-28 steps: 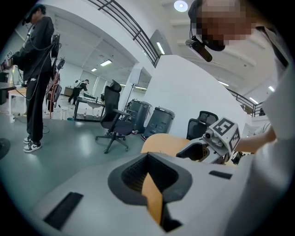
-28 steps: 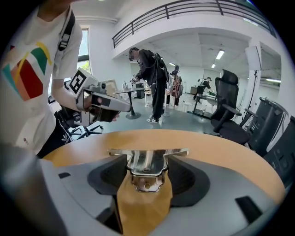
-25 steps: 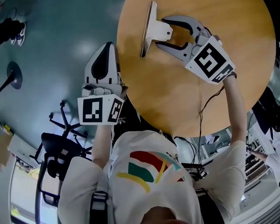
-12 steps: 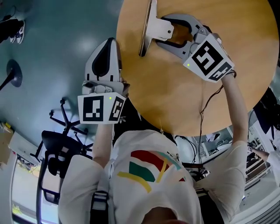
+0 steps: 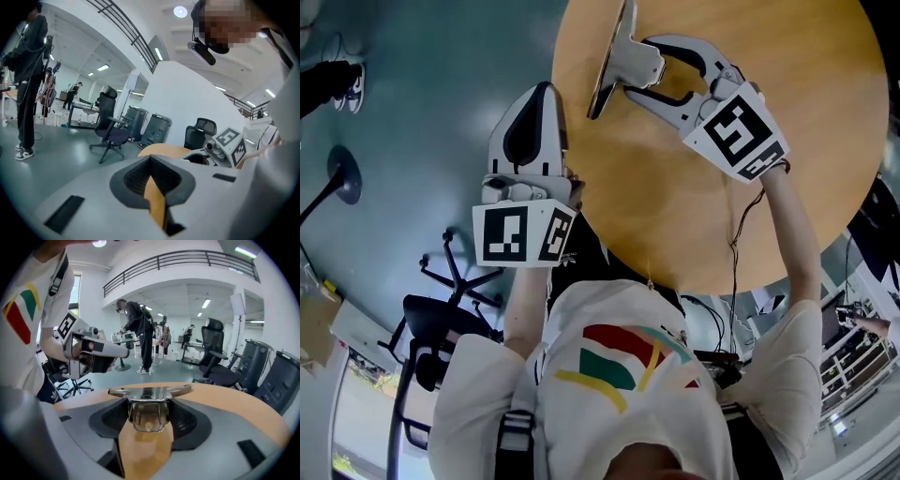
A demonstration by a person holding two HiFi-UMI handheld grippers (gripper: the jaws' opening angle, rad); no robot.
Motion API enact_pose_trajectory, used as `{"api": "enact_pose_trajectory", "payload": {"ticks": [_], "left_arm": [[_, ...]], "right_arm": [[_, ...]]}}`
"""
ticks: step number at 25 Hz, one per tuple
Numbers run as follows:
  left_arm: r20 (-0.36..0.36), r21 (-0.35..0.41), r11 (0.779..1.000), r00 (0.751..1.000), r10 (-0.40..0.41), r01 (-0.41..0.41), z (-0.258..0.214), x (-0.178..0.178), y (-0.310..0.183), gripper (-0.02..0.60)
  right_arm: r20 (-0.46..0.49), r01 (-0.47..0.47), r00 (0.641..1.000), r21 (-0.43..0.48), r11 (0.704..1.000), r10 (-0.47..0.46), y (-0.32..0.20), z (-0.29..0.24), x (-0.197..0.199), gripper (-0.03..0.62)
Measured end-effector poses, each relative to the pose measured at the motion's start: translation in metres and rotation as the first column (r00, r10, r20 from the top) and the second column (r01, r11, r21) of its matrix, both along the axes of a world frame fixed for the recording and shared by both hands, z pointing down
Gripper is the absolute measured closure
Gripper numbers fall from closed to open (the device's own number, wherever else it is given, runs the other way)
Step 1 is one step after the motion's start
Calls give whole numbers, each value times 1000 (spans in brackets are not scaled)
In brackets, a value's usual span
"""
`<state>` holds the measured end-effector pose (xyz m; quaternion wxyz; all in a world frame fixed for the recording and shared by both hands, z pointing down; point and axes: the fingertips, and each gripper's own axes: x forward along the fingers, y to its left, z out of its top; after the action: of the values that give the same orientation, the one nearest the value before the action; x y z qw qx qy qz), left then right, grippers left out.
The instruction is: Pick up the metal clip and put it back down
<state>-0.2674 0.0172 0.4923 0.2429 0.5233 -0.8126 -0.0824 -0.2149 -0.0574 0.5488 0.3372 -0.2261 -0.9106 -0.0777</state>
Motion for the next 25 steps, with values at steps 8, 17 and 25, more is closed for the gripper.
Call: {"api": "enact_pose_trajectory", "payload": {"ticks": [8, 17, 25], "left_arm": [[137, 207, 957, 974, 179, -205, -143, 36, -63, 538], [296, 356, 759, 836, 462, -545, -310, 176, -125, 538], [398, 335, 521, 619, 677, -785, -357, 342, -136, 538]], "right_arm": [[344, -388, 871, 38, 921, 352, -55, -184, 43, 327], [585, -836, 414, -60, 546, 698, -80, -358, 234, 327], [674, -972, -3, -175, 156, 738, -24, -401, 425, 327]]}}
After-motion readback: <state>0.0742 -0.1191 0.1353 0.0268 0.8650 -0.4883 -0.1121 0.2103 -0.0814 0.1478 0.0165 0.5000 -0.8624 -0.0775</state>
